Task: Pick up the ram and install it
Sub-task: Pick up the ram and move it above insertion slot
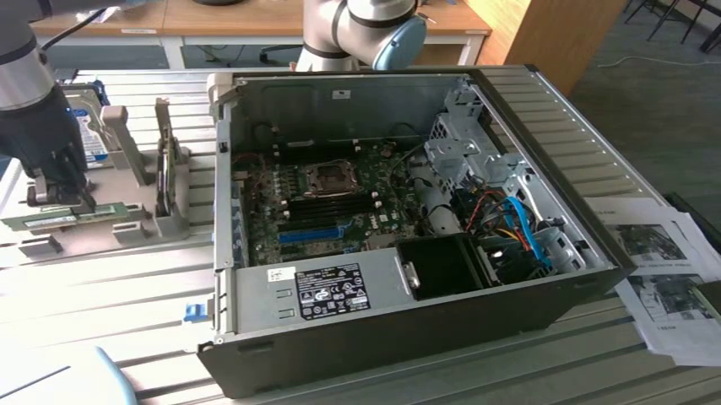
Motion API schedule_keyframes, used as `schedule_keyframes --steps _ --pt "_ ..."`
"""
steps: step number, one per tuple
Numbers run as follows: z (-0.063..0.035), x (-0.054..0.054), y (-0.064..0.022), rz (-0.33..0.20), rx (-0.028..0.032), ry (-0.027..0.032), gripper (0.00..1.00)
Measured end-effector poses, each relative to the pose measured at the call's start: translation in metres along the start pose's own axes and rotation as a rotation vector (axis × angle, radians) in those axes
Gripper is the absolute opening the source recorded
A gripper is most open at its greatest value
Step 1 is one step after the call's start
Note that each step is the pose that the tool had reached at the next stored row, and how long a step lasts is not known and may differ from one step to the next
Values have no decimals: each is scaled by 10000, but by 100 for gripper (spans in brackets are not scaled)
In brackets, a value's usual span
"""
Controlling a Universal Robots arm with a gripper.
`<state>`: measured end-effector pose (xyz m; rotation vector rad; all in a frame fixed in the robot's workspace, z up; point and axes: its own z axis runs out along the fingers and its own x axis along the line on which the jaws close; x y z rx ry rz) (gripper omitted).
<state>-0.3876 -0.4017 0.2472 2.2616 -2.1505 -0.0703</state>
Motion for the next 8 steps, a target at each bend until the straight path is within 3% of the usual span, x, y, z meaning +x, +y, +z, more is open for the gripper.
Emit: schedule_keyframes --steps 8 --pt "-88 -2 4 0 -1 0 11"
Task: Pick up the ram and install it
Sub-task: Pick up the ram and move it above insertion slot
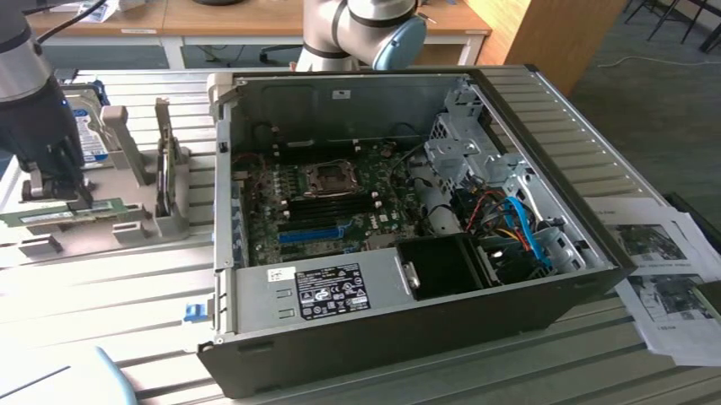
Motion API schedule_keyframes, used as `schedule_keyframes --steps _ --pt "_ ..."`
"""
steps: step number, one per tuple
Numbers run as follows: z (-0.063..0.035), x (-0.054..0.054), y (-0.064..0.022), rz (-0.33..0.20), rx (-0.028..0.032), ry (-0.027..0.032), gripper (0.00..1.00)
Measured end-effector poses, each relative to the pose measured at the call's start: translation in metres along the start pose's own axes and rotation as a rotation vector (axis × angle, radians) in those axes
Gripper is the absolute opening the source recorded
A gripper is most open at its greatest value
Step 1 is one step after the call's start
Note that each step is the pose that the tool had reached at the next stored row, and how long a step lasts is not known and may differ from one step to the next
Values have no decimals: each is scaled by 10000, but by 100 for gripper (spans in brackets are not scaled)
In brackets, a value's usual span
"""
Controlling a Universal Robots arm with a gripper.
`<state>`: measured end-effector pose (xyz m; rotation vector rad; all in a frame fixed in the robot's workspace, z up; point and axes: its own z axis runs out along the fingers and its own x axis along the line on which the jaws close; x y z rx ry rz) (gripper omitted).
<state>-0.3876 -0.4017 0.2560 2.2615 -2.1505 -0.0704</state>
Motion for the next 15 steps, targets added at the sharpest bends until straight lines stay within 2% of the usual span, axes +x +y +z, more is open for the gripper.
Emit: schedule_keyframes --steps 15 --pt "-171 -3 8 0 0 0 11"
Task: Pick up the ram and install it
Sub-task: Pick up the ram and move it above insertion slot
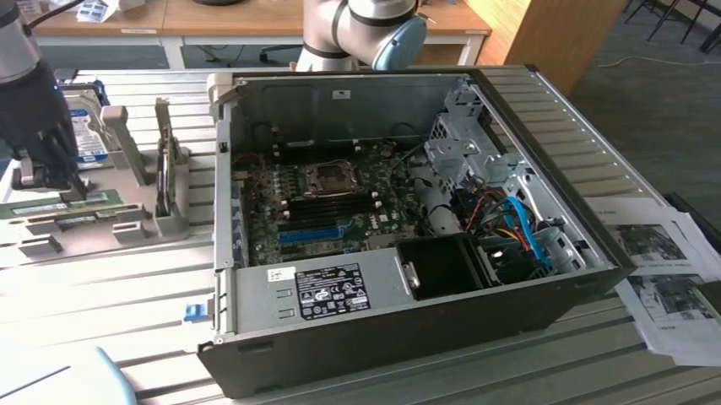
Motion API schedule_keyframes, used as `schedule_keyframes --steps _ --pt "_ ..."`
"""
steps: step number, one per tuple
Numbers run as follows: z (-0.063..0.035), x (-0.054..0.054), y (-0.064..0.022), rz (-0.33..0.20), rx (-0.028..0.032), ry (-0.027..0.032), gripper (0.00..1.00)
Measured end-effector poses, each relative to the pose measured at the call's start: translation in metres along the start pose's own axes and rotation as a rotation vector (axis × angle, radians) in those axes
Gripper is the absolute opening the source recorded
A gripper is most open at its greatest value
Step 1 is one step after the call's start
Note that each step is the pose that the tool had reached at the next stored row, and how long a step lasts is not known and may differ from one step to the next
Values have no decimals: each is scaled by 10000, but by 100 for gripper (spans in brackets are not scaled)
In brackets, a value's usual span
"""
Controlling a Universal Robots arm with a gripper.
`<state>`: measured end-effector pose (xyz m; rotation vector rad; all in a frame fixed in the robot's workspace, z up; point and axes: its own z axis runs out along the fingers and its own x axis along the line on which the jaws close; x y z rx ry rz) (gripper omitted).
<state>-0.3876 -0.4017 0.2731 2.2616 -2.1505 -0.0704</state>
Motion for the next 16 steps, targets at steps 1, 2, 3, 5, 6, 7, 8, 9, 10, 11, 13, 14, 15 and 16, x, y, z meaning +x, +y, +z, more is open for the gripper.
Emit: schedule_keyframes --steps 1,2,3,5,6,7,8,9,10,11,13,14,15,16 --pt "-11 0 0 0 0 0 11" --pt "-23 -1 1 0 0 0 11" --pt "-35 -1 2 0 0 0 11" --pt "-65 -1 3 0 0 0 11" --pt "-81 -1 4 0 0 0 11" --pt "-97 -2 4 0 0 1 11" --pt "-110 -2 5 0 0 0 11" --pt "-124 -2 5 0 -1 1 11" --pt "-136 -3 6 0 0 0 11" --pt "-149 -3 6 0 0 0 11" --pt "-175 -3 7 0 0 0 11" --pt "-188 -4 8 1 0 0 11" --pt "-220 -4 9 0 0 0 11" --pt "-233 -4 9 0 0 0 11"
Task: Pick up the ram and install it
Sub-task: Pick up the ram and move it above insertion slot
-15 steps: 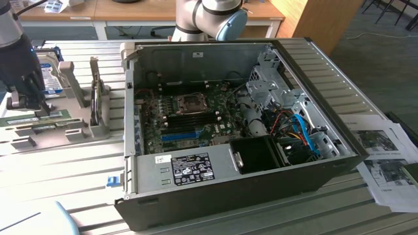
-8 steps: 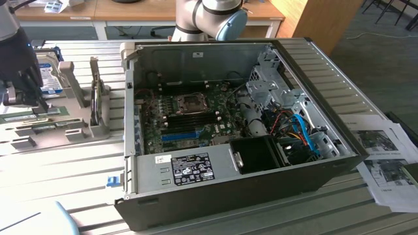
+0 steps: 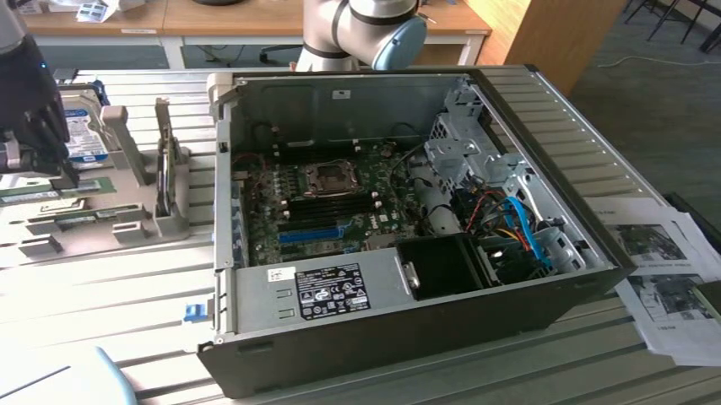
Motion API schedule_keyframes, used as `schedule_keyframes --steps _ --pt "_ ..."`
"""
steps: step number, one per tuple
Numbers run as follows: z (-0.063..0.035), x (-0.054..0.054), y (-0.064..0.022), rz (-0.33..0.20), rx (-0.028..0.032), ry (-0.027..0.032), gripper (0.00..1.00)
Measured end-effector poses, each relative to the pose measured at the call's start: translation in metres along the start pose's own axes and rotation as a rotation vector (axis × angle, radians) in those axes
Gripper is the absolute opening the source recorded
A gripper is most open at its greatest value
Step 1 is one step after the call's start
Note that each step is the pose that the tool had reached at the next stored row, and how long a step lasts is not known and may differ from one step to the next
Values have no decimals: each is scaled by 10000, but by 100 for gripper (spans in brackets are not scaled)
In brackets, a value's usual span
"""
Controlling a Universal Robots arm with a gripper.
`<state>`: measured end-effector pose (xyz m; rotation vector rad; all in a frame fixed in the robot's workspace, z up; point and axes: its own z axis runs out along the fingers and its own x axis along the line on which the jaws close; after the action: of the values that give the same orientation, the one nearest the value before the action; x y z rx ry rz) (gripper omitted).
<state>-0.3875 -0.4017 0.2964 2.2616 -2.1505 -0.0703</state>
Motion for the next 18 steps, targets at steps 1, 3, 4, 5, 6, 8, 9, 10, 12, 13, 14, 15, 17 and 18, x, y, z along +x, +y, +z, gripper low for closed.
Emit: schedule_keyframes --steps 1,3,4,5,6,8,9,10,12,13,14,15,17,18 --pt "-14 0 1 1 1 0 11" --pt "-46 -1 2 0 0 0 11" --pt "-61 -1 2 0 0 0 11" --pt "-76 -1 3 0 0 0 11" --pt "-91 -2 3 0 0 -1 11" --pt "-120 -2 4 0 0 0 11" --pt "-135 -2 5 0 0 0 11" --pt "-149 -3 5 0 0 0 11" --pt "-175 -3 7 0 0 0 11" --pt "-189 -4 7 0 0 0 11" --pt "-203 -4 8 1 0 0 11" --pt "-218 -4 8 0 0 0 11" --pt "-248 -5 10 0 0 0 11" --pt "-264 -5 11 0 0 0 11"
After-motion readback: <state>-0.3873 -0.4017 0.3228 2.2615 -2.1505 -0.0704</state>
